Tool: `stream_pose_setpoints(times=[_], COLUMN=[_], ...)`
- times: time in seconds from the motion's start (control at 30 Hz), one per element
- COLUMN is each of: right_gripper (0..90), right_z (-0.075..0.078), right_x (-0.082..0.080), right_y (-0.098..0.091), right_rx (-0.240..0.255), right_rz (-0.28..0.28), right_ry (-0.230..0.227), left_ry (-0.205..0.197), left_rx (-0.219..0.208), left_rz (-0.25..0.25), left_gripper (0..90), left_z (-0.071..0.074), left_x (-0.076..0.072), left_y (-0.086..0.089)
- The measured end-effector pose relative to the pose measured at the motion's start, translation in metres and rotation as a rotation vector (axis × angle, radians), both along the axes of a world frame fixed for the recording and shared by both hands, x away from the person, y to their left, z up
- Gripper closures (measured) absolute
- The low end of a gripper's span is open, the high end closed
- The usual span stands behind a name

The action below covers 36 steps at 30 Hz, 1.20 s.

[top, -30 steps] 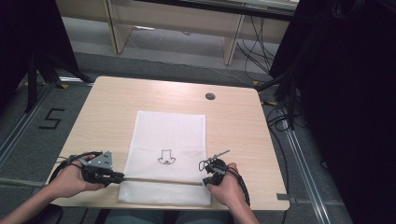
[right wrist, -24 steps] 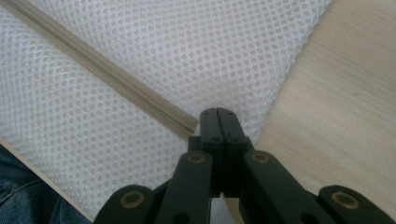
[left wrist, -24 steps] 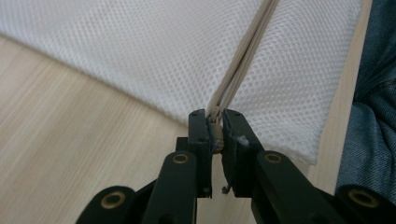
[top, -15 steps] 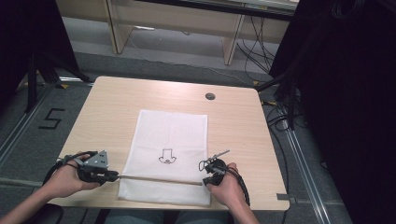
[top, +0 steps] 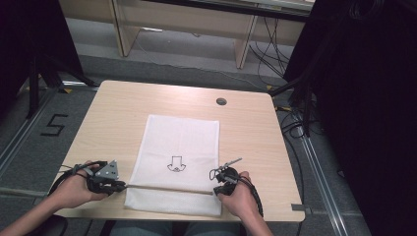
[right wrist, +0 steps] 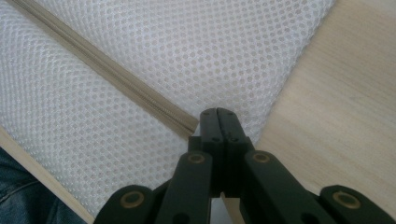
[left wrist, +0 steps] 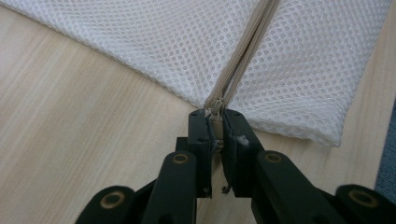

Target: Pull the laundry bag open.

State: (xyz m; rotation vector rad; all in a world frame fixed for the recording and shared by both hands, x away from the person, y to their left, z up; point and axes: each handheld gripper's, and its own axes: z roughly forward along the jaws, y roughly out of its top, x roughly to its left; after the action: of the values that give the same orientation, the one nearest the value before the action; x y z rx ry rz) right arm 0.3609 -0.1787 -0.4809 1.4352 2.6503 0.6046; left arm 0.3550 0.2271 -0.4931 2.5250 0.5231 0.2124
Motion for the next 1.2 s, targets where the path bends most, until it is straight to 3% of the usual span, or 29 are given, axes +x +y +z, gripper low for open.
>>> stream_pose_setpoints(times=[0.1,0.27,0.3,0.4,0.43,0.5,0.53,0.57,0.63,0.7,0.73,0.77,0.83,0.87,0.9,0.93,1.0,1.07,1.2], right_gripper=[90.0,89.9,83.9,76.7,72.7,68.4,67.5,66.3,63.8,62.5,62.2,62.0,61.5,61.4,60.9,60.6,60.3,60.0,59.3], right_z=[0.000,0.000,0.000,0.000,0.001,0.003,0.004,0.005,0.007,0.008,0.009,0.009,0.009,0.009,0.008,0.009,0.009,0.010,0.011], right_x=[0.000,-0.001,-0.002,-0.006,-0.007,-0.009,-0.010,-0.011,-0.011,-0.009,-0.010,-0.010,-0.010,-0.010,-0.009,-0.010,-0.010,-0.012,-0.012], right_y=[0.000,0.002,0.001,0.002,0.003,0.004,0.004,0.003,0.001,-0.001,-0.001,-0.002,-0.002,-0.002,-0.002,-0.001,0.000,0.002,0.005], right_rx=[-0.010,-0.026,-0.015,-0.007,-0.006,-0.005,-0.007,-0.002,0.016,0.022,0.029,0.035,0.038,0.039,0.040,0.046,0.056,0.064,0.090], right_rz=[0.006,0.003,0.012,0.013,0.010,0.023,0.028,0.024,0.018,0.016,-0.004,0.000,-0.002,-0.001,0.021,0.020,0.052,0.054,0.080], right_ry=[-0.013,-0.037,-0.047,-0.058,-0.065,-0.080,-0.095,-0.100,-0.129,-0.145,-0.129,-0.132,-0.135,-0.135,-0.157,-0.148,-0.172,-0.162,-0.171], left_ry=[-0.015,0.001,0.002,0.003,0.012,0.019,0.008,0.010,0.005,-0.011,-0.008,-0.008,-0.071,-0.079,-0.079,-0.103,-0.104,-0.093,-0.082], left_rx=[-0.014,-0.033,-0.056,-0.064,-0.096,-0.199,-0.227,-0.280,-0.344,-0.379,-0.400,-0.400,-0.353,-0.346,-0.346,-0.361,-0.351,-0.334,-0.343], left_rz=[-0.011,-0.022,-0.004,-0.004,0.014,0.058,0.051,0.057,0.079,0.097,0.116,0.116,0.154,0.189,0.189,0.254,0.300,0.328,0.339], left_gripper=[81.8,80.3,79.8,74.8,72.7,65.2,60.4,55.1,47.0,41.5,39.8,38.5,35.3,34.4,34.4,34.3,34.1,34.3,34.7], left_z=[-0.001,0.000,-0.001,0.001,0.001,0.000,0.000,0.001,0.003,0.005,0.004,0.004,0.004,0.004,0.004,0.004,0.003,0.003,0.000], left_x=[0.000,0.003,0.002,0.004,0.003,0.002,0.002,0.002,0.004,0.007,0.008,0.008,0.014,0.015,0.015,0.019,0.022,0.024,0.025], left_y=[0.000,0.002,0.002,0.005,0.005,0.005,0.006,0.005,0.005,0.006,0.005,0.005,0.010,0.013,0.013,0.018,0.023,0.027,0.026])
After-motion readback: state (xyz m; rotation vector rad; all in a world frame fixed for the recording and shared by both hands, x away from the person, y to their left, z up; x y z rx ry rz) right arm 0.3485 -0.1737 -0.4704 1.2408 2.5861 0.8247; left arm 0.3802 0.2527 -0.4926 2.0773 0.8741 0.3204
